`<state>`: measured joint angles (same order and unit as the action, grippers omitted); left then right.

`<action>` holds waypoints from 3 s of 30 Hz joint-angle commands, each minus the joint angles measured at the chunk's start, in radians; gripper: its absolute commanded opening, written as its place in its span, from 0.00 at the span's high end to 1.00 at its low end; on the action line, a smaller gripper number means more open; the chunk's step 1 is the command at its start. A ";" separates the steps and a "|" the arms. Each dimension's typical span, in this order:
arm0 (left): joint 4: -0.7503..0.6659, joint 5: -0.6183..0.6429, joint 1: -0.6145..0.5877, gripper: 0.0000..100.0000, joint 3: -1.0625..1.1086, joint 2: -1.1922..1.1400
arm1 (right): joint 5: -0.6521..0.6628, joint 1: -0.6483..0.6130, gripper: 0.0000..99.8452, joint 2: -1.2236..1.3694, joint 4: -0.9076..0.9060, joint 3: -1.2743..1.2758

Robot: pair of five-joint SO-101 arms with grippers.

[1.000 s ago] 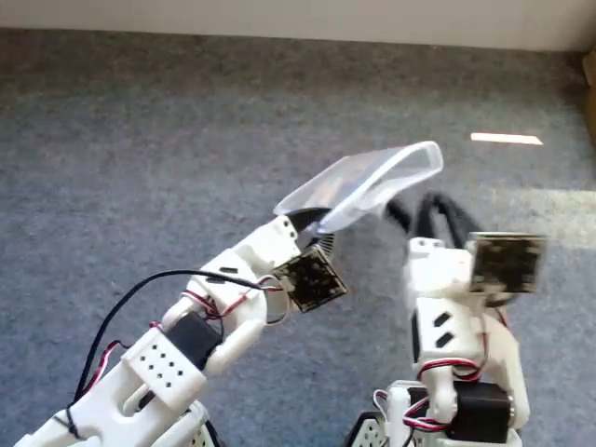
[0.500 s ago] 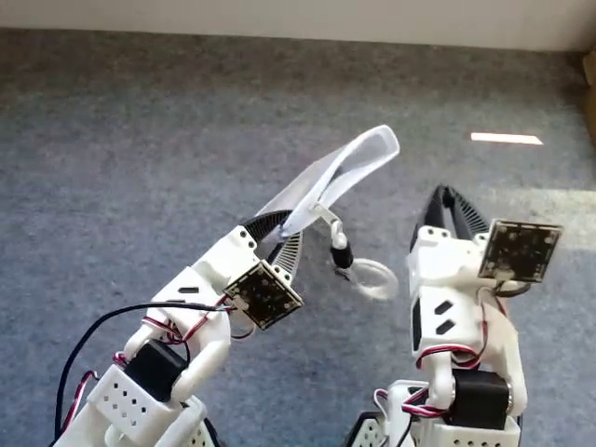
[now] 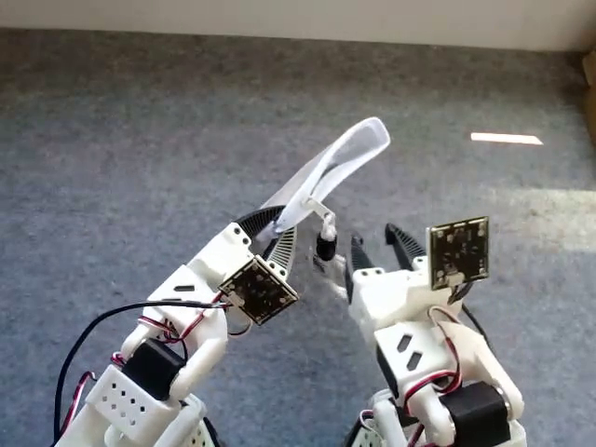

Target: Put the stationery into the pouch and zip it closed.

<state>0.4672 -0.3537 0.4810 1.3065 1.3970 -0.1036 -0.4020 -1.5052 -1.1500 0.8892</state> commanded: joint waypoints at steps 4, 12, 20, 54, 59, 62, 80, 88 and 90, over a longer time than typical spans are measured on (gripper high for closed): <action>-0.003 0.014 -0.018 1.00 -0.015 0.031 | -0.015 -0.130 0.84 0.012 0.051 -0.022; -0.002 0.014 -0.015 1.00 -0.015 0.031 | -0.015 -0.170 0.84 0.018 0.263 0.143; 0.000 0.014 -0.015 1.00 -0.015 0.031 | 0.020 -0.136 0.85 0.018 0.430 0.277; 0.000 0.014 -0.021 1.00 0.001 0.039 | 0.104 0.306 0.99 0.093 0.783 0.286; 0.000 0.014 -0.021 1.00 0.001 0.039 | 0.091 0.363 0.99 0.305 0.908 0.275; 0.000 0.014 -0.022 1.00 0.001 0.041 | 0.037 0.420 0.99 0.417 0.941 0.271; 0.000 0.014 -0.022 1.00 -0.001 0.041 | -0.071 0.601 0.99 0.685 0.969 0.088; 0.000 0.014 -0.024 1.00 -0.001 0.041 | -0.071 0.602 0.99 0.685 0.967 0.088; 0.000 0.014 -0.027 1.00 -0.001 0.041 | -0.072 0.622 0.99 0.687 0.967 0.088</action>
<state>0.4595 -0.3537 0.4856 1.3142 1.4170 -0.1573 0.1074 -0.8454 -0.2002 1.0365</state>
